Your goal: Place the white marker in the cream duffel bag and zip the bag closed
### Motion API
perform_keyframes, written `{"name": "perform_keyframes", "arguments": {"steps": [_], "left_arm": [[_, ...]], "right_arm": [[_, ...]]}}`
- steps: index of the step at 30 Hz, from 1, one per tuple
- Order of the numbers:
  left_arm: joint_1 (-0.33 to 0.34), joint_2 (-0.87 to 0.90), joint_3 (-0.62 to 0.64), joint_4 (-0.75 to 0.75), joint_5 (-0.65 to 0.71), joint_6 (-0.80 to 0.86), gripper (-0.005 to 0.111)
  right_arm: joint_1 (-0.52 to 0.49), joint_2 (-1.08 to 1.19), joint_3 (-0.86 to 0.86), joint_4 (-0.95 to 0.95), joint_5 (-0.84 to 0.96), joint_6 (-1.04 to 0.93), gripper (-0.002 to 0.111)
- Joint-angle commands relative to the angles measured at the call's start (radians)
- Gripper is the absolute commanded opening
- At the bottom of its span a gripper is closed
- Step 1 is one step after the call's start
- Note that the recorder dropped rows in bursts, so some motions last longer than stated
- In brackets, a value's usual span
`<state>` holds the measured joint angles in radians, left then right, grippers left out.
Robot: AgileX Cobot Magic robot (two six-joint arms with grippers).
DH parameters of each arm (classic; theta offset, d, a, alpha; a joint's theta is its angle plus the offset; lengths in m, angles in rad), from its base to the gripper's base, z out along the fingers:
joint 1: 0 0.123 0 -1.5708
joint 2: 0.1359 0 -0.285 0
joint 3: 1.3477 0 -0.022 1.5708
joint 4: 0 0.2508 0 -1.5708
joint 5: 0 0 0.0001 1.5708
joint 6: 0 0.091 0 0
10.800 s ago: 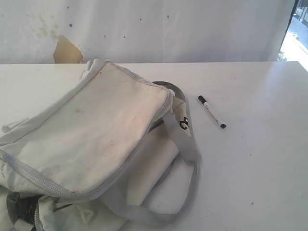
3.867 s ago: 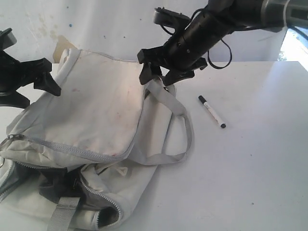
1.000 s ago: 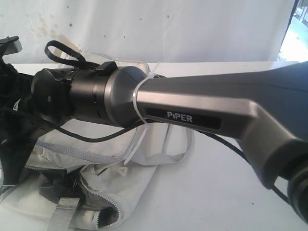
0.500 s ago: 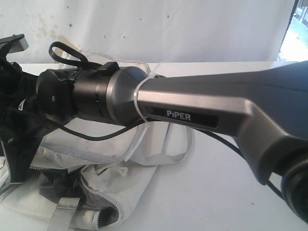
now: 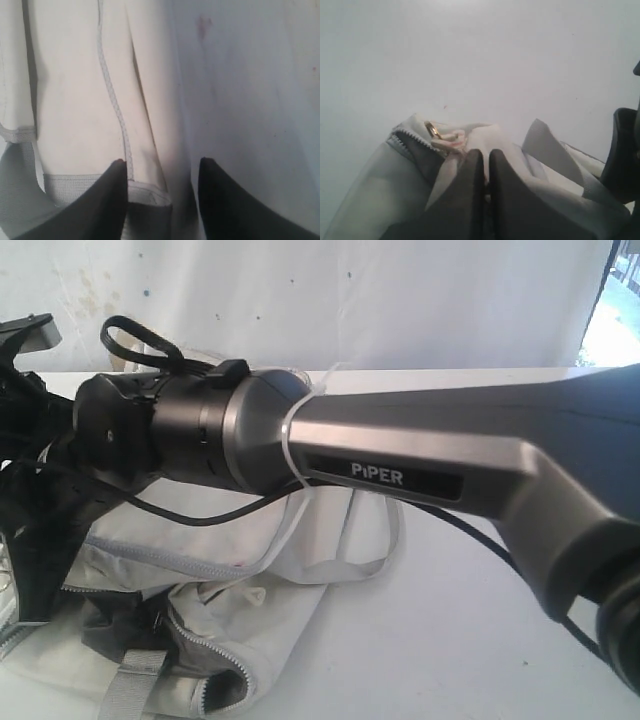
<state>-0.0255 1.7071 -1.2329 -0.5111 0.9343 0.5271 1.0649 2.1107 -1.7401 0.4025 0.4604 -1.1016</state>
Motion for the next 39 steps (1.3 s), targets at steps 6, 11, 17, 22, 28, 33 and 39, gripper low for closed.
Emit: {"name": "perform_keyframes", "arguments": {"steps": [6,11,17,22,28,33,39], "left_arm": [[0.003,-0.013,-0.003,0.012,0.01,-0.007,0.0],[0.003,-0.013,-0.003,0.012,0.018,-0.008,0.0],[0.003,-0.013,-0.003,0.012,0.016,-0.008,0.0],[0.003,-0.013,-0.003,0.012,0.016,-0.008,0.0],[0.003,-0.013,-0.003,0.012,0.016,-0.008,0.0],[0.003,-0.013,-0.003,0.012,0.016,-0.008,0.0],[0.003,-0.013,-0.003,0.012,0.016,-0.008,0.0]], "right_arm": [[-0.009,-0.063,0.008,-0.188,0.184,0.375,0.0],[-0.009,-0.071,0.006,-0.197,0.18,0.39,0.0],[-0.003,-0.094,0.006,-0.146,0.145,0.237,0.01],[0.021,-0.094,0.006,-0.113,0.14,0.116,0.041],[0.032,-0.072,0.006,-0.112,0.138,-0.098,0.05],[0.032,-0.05,0.006,-0.109,0.051,-0.202,0.05],[0.032,-0.016,0.006,-0.107,-0.01,-0.195,0.041]]}}
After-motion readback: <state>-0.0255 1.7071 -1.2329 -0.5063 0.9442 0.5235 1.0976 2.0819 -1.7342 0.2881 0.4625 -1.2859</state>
